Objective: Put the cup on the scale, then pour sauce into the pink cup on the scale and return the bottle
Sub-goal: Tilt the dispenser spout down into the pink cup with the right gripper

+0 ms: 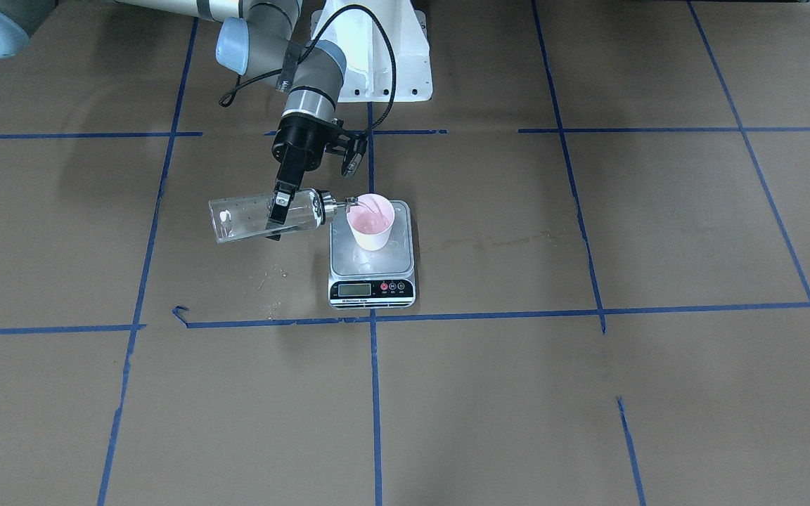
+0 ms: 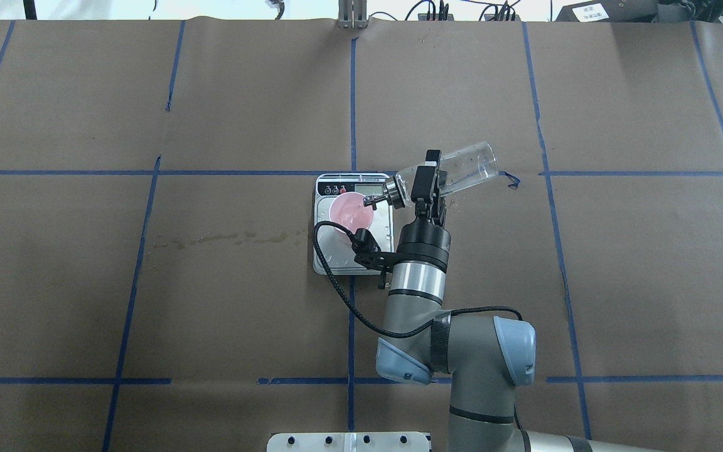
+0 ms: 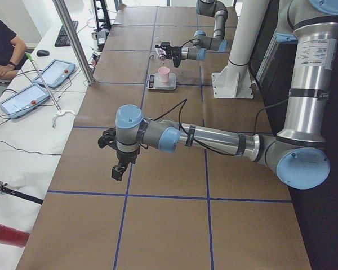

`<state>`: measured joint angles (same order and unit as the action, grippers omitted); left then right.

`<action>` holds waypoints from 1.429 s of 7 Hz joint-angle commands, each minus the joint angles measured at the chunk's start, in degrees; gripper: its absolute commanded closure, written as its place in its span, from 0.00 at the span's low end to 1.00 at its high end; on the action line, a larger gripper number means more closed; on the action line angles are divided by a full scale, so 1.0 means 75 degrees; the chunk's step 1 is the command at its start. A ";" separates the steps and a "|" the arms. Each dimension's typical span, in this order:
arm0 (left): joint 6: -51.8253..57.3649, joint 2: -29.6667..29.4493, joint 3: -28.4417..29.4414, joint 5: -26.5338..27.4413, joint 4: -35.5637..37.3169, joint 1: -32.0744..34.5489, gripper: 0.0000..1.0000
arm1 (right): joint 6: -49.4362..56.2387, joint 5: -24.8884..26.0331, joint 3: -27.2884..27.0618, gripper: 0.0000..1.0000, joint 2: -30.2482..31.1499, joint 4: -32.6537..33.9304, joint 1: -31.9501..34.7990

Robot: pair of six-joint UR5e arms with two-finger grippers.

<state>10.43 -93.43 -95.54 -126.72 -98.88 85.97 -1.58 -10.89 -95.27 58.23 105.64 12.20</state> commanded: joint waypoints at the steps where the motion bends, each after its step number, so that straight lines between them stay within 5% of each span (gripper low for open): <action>1: 0.0004 0.0000 0.0001 0.0009 0.0000 0.0033 0.00 | 0.1144 0.0151 -0.0012 1.00 -0.0007 -0.0011 0.0096; 3: 0.0004 0.0000 0.0001 0.0009 0.0000 0.0033 0.00 | 0.1173 0.0093 -0.0058 1.00 -0.0042 -0.0104 0.0120; 7: 0.0004 -0.0012 -0.0058 0.0009 0.0000 0.0115 0.00 | 0.0323 -0.0411 0.0653 1.00 0.0145 -0.2597 0.0108; 10: 0.0004 -0.0012 -0.0081 0.0009 0.0000 0.0138 0.00 | -0.0396 -0.1520 0.0726 1.00 0.0157 -0.4420 0.0120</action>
<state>10.46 -93.58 -96.07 -126.65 -98.88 86.93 -2.76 -18.42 -90.04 59.29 79.53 13.02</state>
